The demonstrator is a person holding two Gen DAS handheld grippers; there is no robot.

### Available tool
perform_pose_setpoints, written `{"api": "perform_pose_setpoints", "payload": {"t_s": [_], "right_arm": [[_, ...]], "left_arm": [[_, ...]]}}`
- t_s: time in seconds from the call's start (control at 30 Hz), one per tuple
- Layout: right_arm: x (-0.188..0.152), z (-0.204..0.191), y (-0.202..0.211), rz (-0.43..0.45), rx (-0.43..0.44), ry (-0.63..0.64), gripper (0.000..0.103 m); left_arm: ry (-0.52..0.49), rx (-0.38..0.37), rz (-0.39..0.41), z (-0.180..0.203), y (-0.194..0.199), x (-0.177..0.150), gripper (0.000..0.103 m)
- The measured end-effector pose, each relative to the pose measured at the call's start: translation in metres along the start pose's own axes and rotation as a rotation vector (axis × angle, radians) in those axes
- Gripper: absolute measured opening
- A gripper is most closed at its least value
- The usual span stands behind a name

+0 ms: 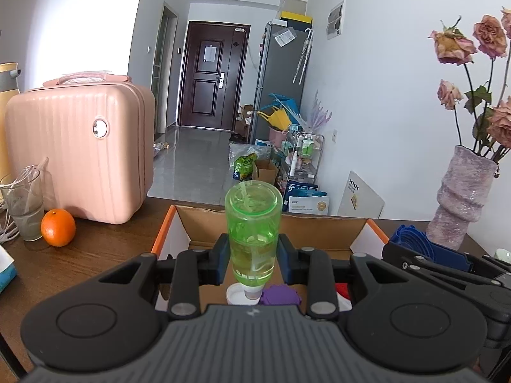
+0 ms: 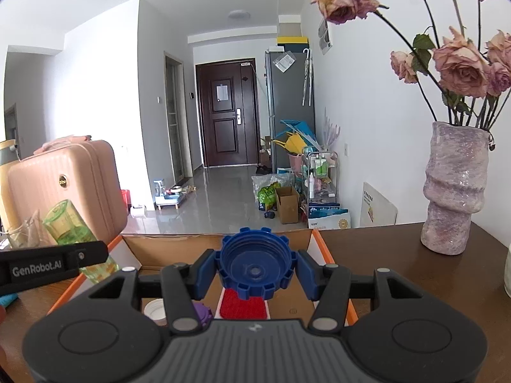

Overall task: Organize rigid objects
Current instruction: 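Carry the green bottle and blue cap over the box with both tools, then open both tools to drop the bottle and cap into the box, then withdraw both tools from the box and move toward the table items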

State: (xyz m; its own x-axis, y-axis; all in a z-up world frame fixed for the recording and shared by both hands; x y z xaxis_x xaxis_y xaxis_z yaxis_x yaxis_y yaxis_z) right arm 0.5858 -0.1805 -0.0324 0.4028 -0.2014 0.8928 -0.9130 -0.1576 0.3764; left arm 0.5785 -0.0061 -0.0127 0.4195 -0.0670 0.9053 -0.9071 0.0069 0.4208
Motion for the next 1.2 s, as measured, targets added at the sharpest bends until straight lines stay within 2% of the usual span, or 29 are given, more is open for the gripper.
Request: {"api": "perform_pose_setpoints", "payload": {"t_s": [0.27,0.43,0.47,0.5,0.53,0.57,0.6,0.67,0.73,0.77,1.2], "right_arm": [[0.001,0.001,-0.025,-0.039,-0.021,0.017,0.054],[-0.003,0.004,-0.035,-0.069,-0.04,0.038,0.054],[-0.005,0.005,-0.036,-0.077,-0.044,0.033,0.056],[-0.007,0.007,-0.037,-0.088,-0.048,0.03,0.068],[-0.008,0.008,-0.038,-0.092,-0.052,0.027,0.081],[-0.008,0.009,-0.037,-0.087,-0.056,0.025,0.086],[-0.008,0.01,-0.037,-0.085,-0.059,0.026,0.09],[-0.009,0.011,-0.035,-0.089,-0.065,0.03,0.093],[-0.009,0.011,-0.034,-0.086,-0.071,0.029,0.101],[-0.008,0.011,-0.034,-0.082,-0.073,0.03,0.102],[-0.008,0.011,-0.032,-0.089,-0.088,0.04,0.103]], "left_arm": [[-0.011,0.012,-0.028,-0.006,-0.027,0.003,0.032],[-0.028,0.013,-0.091,-0.008,-0.045,-0.005,0.035],[-0.033,0.016,-0.09,-0.009,-0.046,-0.005,0.049],[-0.038,0.015,-0.08,-0.01,-0.044,-0.005,0.069],[-0.039,0.023,-0.063,-0.011,-0.04,-0.003,0.079],[-0.04,0.041,-0.054,-0.013,-0.038,-0.002,0.092],[-0.039,0.059,-0.041,-0.015,-0.034,0.0,0.098],[-0.033,0.062,-0.029,-0.018,-0.03,0.002,0.103],[-0.021,0.07,-0.027,-0.021,-0.028,0.003,0.103],[-0.022,0.073,-0.026,-0.022,-0.028,0.003,0.103],[-0.017,0.107,-0.039,-0.028,-0.029,0.001,0.103]]}}
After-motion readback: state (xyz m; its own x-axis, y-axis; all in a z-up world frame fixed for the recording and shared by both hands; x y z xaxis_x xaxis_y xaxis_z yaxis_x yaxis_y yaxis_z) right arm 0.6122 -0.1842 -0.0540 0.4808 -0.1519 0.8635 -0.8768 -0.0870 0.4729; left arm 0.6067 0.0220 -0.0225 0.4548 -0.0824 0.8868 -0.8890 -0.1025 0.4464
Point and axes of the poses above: each gripper's, at about its wrist camera, not at the fingertips, and y roughly against the way its jaws point, z to its right, x to its top, the point moved 10 cm from there along -y, roughly the way its jaws point, and after that the axes turned 12 degrees about -y, right-handed, at the moved point
